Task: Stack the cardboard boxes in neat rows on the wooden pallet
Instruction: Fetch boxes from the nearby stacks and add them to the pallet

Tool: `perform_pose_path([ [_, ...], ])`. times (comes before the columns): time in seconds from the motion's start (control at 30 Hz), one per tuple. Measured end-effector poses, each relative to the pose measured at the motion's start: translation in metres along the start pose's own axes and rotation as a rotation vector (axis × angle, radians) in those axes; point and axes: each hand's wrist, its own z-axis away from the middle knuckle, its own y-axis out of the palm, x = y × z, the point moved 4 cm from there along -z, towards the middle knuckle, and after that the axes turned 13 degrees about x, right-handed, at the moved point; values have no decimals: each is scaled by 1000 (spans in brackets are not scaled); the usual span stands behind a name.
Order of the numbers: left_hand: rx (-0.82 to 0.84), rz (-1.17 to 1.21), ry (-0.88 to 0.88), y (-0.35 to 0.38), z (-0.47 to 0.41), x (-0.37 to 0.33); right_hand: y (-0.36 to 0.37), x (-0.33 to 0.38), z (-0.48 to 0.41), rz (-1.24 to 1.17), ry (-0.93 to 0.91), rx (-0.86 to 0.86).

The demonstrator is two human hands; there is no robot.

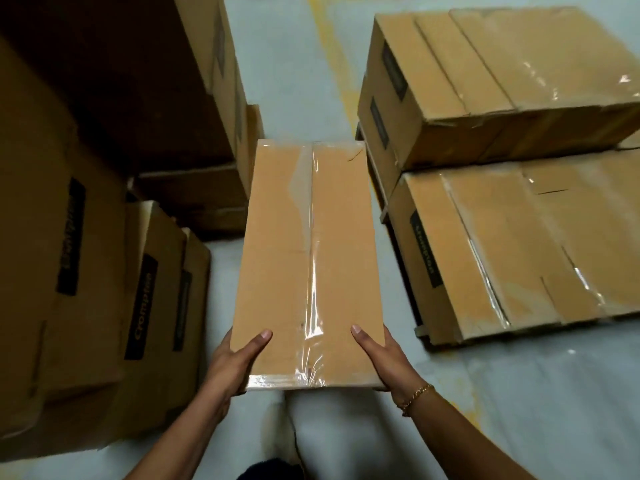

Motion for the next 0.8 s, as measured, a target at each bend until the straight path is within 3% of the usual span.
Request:
perform_pose_path([
  [0.23, 82, 18, 72, 18, 121, -145, -19, 137, 167, -107, -20, -62],
  [0.43, 170, -39, 87, 14, 174, -259, -9, 255, 267, -178, -91, -127],
  [0.63, 249, -151, 126, 18, 181, -346, -18, 318, 297, -240, -139, -211],
  [0.8, 325, -192, 154, 43, 152, -412, -53, 353, 266, -275, -141, -237],
])
